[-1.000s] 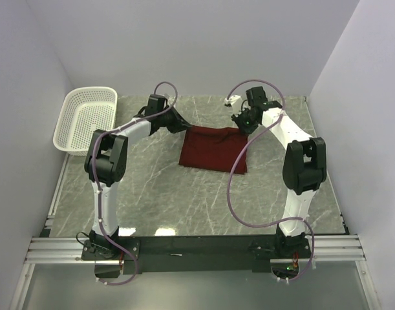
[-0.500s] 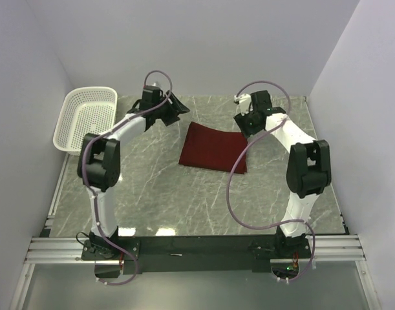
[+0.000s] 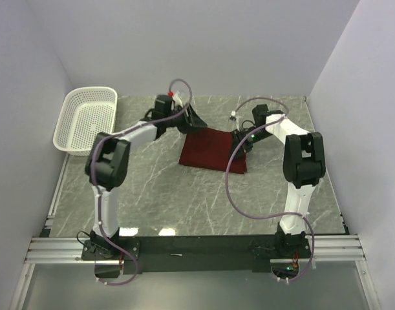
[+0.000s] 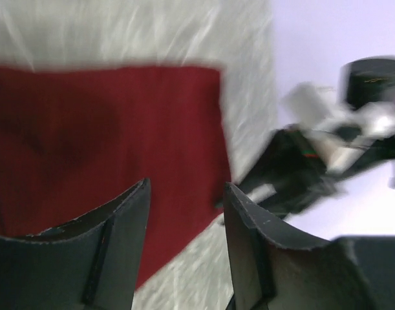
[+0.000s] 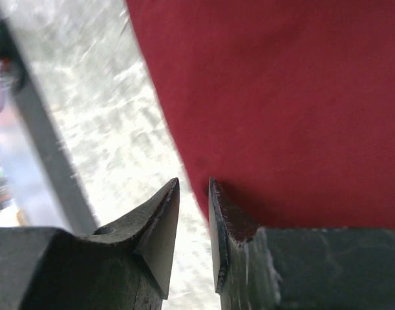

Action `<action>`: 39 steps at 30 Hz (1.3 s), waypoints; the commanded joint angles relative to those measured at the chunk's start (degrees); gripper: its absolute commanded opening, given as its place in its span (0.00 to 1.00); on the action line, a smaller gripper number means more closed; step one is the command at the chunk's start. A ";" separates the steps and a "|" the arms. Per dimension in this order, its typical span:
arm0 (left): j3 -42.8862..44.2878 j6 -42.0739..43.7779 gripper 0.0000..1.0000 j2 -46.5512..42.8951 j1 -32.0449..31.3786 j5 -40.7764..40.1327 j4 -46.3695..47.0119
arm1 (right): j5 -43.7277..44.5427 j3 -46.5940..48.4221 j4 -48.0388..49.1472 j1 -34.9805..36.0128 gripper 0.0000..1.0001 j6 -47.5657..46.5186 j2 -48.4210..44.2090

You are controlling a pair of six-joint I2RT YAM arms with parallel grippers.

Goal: Fold and stack the t-shirts
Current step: Fold the tshirt

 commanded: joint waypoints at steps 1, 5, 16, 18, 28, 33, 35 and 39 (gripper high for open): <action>2.15 -3.70 0.54 5.90 -1.05 5.37 4.65 | -5.97 -0.72 -6.21 -0.08 0.32 -1.93 0.14; 7.59 -7.58 0.54 12.51 -0.96 5.03 4.51 | -5.10 -3.87 -5.16 -0.61 0.32 -0.01 3.12; 10.59 -19.44 0.55 21.57 0.97 1.51 10.65 | -0.08 -4.94 -1.64 -6.23 0.31 7.39 8.75; 9.72 -21.46 0.56 21.83 1.14 3.00 12.58 | -0.70 -4.68 -2.26 -6.41 0.31 7.21 9.28; 2.95 -26.83 0.61 15.61 3.34 -0.77 18.65 | -0.18 -5.38 -4.10 -9.13 0.31 4.67 4.19; 0.31 -32.62 0.61 13.57 4.22 0.01 27.08 | 0.62 -7.22 -4.28 -10.28 0.31 3.87 0.06; 0.57 -35.17 0.61 13.66 4.40 1.68 29.54 | 0.53 -7.84 -4.54 -10.45 0.31 3.43 -0.73; 3.03 -34.22 0.62 13.57 4.48 3.09 28.51 | 0.88 -8.80 -4.63 -10.54 0.31 2.47 -2.32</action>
